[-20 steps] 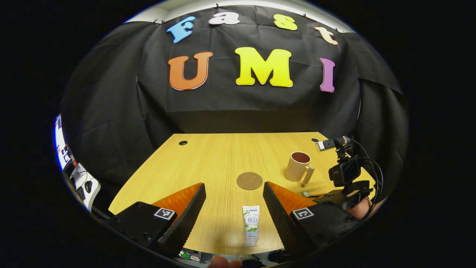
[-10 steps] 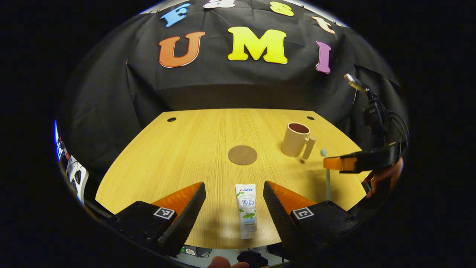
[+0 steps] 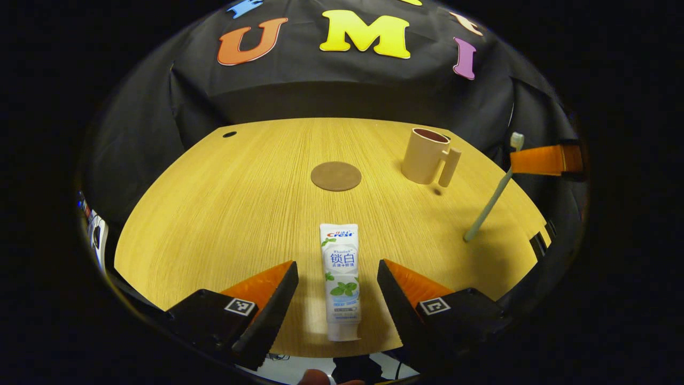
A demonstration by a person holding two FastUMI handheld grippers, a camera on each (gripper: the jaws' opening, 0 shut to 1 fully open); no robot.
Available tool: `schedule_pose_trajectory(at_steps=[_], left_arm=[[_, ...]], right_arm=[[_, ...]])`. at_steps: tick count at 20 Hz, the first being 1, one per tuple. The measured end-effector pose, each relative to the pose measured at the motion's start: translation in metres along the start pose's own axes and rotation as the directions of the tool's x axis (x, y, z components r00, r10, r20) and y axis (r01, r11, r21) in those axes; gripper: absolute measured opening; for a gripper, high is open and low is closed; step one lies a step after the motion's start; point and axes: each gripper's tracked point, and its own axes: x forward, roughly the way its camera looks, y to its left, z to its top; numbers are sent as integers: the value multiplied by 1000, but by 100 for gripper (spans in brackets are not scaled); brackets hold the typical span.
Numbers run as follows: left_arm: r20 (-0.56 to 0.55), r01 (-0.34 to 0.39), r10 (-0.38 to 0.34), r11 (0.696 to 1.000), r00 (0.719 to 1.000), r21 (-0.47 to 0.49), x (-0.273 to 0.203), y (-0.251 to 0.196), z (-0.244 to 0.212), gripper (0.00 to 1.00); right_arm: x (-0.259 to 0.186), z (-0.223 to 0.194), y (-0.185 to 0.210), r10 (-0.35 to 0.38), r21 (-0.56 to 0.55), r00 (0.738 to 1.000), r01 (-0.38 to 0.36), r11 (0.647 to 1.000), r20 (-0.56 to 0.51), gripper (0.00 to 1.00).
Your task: Put the toothbrush and toothpaste on the desktop into the cup, then pick up the cup and place it on the coaster on the desktop.
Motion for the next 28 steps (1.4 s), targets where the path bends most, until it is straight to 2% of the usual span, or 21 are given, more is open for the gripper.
schedule_pose_trajectory(at_steps=[10, 11, 12, 13, 14, 15, 16, 17, 20, 21, 22, 28], left_arm=[[-40, -28, 28, 1000, 999, 9, 12, -3, -18, 75], [-40, -32, 32, 999, 999, 6, 13, -2, -17, 80], [-42, -36, 36, 999, 998, 4, 14, -1, -17, 71], [-40, -40, 40, 999, 998, 5, 15, 0, -16, 76], [-41, -43, 43, 999, 998, 8, 17, 0, -15, 66], [-42, -43, 43, 999, 998, 11, 18, 1, -14, 65], [-45, -44, 44, 999, 998, 13, 19, 1, -13, 57], [-46, -40, 40, 999, 998, 11, 20, -1, -12, 61], [-55, -39, 39, 999, 998, 0, 19, 2, -9, 45], [-56, -39, 39, 999, 998, 0, 19, 3, -10, 51], [-58, -37, 36, 999, 998, -1, 19, 3, -9, 42], [-14, -34, 34, 999, 999, -38, 0, 7, 11, 37]], right_arm=[[-16, 19, -7, 3, 9, 999, -4, 1000, 42, 0], [-17, 19, -8, 3, 6, 999, -3, 1000, 42, 0], [-20, 20, -9, 1, 4, 999, -2, 1000, 43, 0], [-19, 21, -9, 0, 3, 999, 0, 1000, 44, 1], [-20, 23, -10, -1, 4, 999, 0, 1000, 46, 0], [-20, 24, -9, 0, 4, 999, 0, 1000, 48, 0], [-20, 27, -9, 1, 5, 999, -1, 1000, 52, 0], [-18, 27, -10, 4, 5, 999, -4, 1000, 54, 0], [-18, 32, -8, 12, -1, 998, -12, 1000, 64, 3], [-17, 35, -7, 12, -2, 998, -11, 1000, 67, 3], [-16, 38, -6, 13, 1, 997, -13, 1000, 72, 0], [-8, 68, -2, 27, -3, 995, -27, 1000, 101, 0]])
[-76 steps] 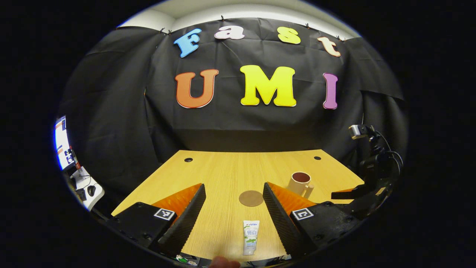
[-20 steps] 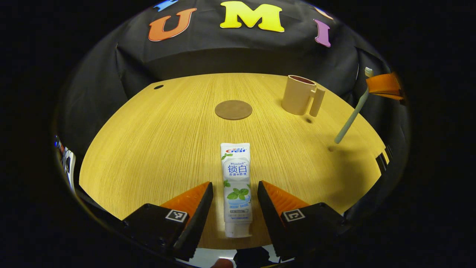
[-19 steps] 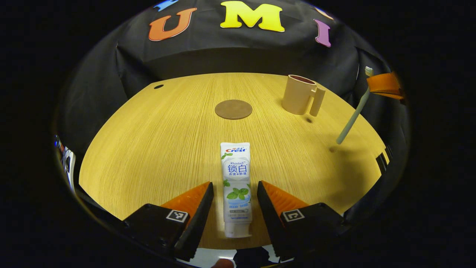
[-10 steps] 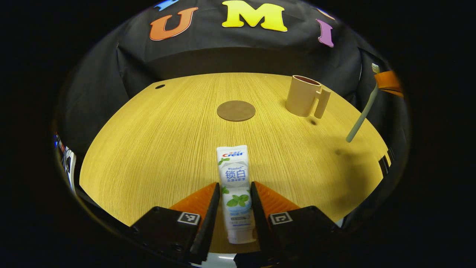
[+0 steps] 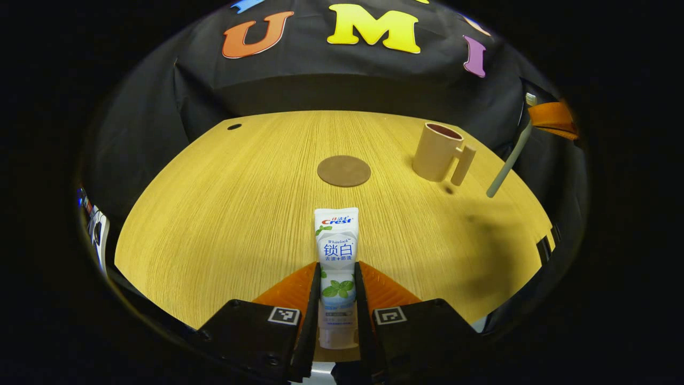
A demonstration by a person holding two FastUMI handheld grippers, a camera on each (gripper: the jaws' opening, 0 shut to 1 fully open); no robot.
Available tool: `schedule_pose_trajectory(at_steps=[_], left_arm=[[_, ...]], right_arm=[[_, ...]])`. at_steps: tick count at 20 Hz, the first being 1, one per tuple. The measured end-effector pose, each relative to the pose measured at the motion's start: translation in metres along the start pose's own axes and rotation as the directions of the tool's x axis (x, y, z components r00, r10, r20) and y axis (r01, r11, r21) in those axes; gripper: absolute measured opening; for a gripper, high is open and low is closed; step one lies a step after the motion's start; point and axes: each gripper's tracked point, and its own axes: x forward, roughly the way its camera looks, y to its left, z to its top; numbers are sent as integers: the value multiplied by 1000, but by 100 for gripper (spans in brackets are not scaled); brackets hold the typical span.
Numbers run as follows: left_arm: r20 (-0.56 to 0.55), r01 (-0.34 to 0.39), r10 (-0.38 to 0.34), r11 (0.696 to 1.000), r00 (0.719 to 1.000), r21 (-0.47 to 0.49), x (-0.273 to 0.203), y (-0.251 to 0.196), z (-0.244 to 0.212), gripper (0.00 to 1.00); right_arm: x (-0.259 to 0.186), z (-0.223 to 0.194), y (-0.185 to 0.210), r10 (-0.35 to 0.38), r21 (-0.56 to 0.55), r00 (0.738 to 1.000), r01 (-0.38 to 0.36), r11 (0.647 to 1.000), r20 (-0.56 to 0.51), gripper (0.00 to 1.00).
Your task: Put the toothbrush and toothpaste on the desktop into the cup, then pick up the cup and place it on the coaster on the desktop.
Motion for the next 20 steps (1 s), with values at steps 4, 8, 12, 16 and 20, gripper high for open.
schedule_pose_trajectory(at_steps=[4, 8, 12, 16, 20], left_arm=[[42, -6, 8, 999, 999, -38, -9, 5, 28, 36], [103, -15, 21, 998, 994, -65, -18, 14, 59, 36], [145, -34, 43, 997, 988, -64, -19, 25, 82, 36], [182, -55, 66, 996, 981, -63, -21, 37, 107, 37], [189, -71, 81, 996, 979, -62, -21, 45, 120, 36]], right_arm=[[11, 31, 9, 19, -4, 999, -19, 1000, 35, 0], [26, 75, 22, 43, -9, 994, -42, 999, 97, 3], [53, 110, 32, 48, -28, 988, -45, 999, 146, 0], [89, 104, 28, 23, -61, 992, -16, 998, 122, 0], [125, 64, 20, 2, -80, 999, 1, 997, 33, 0]])
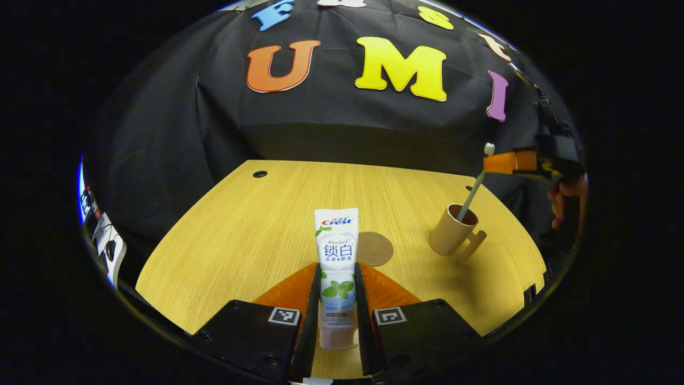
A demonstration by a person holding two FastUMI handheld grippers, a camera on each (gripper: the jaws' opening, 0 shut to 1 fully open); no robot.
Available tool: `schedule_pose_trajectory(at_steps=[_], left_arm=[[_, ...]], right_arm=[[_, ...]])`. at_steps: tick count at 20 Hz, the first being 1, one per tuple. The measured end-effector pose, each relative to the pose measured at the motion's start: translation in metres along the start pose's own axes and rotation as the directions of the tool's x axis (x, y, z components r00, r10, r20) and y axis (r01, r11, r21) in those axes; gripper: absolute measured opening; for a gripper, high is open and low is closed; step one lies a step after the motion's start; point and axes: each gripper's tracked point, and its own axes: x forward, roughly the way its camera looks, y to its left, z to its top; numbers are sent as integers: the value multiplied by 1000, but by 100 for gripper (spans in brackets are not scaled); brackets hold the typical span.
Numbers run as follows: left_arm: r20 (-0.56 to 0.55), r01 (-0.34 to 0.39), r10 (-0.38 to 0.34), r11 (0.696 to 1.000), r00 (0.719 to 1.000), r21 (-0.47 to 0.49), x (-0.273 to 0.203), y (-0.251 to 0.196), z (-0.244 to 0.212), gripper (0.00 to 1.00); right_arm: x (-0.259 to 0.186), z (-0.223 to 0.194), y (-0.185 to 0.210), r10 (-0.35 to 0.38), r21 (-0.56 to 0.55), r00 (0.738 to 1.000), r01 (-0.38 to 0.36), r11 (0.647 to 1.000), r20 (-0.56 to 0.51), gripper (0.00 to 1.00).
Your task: Put the toothbrush and toothpaste on the desktop into the cup, then pick up the cup and place it on the coaster on the desktop.
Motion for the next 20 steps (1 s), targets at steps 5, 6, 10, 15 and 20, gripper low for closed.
schedule_pose_trajectory(at_steps=[5, 6, 10, 15, 20], left_arm=[[10, -3, 2, 1000, 1000, 30, -1, 1, 5, 36], [20, -4, 3, 999, 1000, 37, -2, 0, 7, 36], [72, 9, -13, 999, 997, 51, -8, -11, 24, 36], [143, 41, -47, 998, 989, 50, -9, -33, 48, 36], [226, 108, -119, 992, 967, 58, 1, -72, 76, 36]], right_arm=[[19, -35, -4, -25, -37, 998, 23, 999, -57, 0], [21, -38, -5, -30, -44, 997, 27, 999, -64, 0], [23, -43, -8, -29, -34, 996, 27, 999, -81, 1], [7, -35, -11, -15, -15, 998, 14, 1000, -57, 46], [-27, -31, -35, -37, 15, 999, 37, 999, -28, 57]])
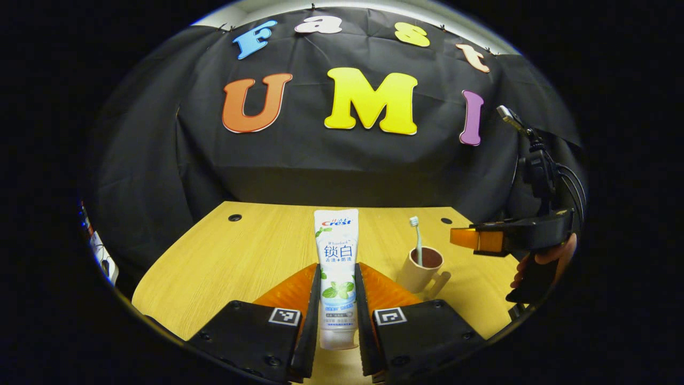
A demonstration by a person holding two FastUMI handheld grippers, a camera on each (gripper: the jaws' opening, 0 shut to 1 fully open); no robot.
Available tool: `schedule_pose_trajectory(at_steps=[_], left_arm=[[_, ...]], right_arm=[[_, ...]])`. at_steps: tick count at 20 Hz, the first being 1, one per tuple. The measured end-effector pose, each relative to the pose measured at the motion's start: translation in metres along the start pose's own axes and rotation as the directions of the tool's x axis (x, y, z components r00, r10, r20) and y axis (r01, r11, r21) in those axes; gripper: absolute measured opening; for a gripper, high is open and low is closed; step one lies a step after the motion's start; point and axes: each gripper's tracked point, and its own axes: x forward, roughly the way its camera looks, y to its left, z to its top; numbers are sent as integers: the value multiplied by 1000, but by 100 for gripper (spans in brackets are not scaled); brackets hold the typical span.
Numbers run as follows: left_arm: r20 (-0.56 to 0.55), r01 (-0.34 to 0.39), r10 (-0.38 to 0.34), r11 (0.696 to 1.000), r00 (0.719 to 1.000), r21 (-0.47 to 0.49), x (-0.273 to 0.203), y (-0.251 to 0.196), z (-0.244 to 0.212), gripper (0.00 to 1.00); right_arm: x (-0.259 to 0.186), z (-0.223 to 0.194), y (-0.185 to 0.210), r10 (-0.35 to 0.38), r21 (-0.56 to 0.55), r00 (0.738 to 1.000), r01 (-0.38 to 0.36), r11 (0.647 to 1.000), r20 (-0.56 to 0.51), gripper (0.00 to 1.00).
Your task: Put the toothbrush and toothpaste on the desktop into the cup, then pick up the cup and place it on the coaster on the desktop.
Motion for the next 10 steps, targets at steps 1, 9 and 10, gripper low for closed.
schedule_pose_trajectory(at_steps=[1, 9, 10], left_arm=[[18, 12, -12, 1000, 1000, -3, 7, -8, 4, 36], [184, 134, -137, 991, 973, 30, 86, -96, 28, 36], [209, 139, -147, 989, 967, 52, 95, -107, 29, 36]], right_arm=[[-9, -4, -7, -6, 1, 1000, 6, 1000, -3, 62], [-57, -65, -93, -117, 20, 989, 120, 993, -90, 83], [-61, -77, -104, -131, 19, 985, 134, 991, -111, 83]])
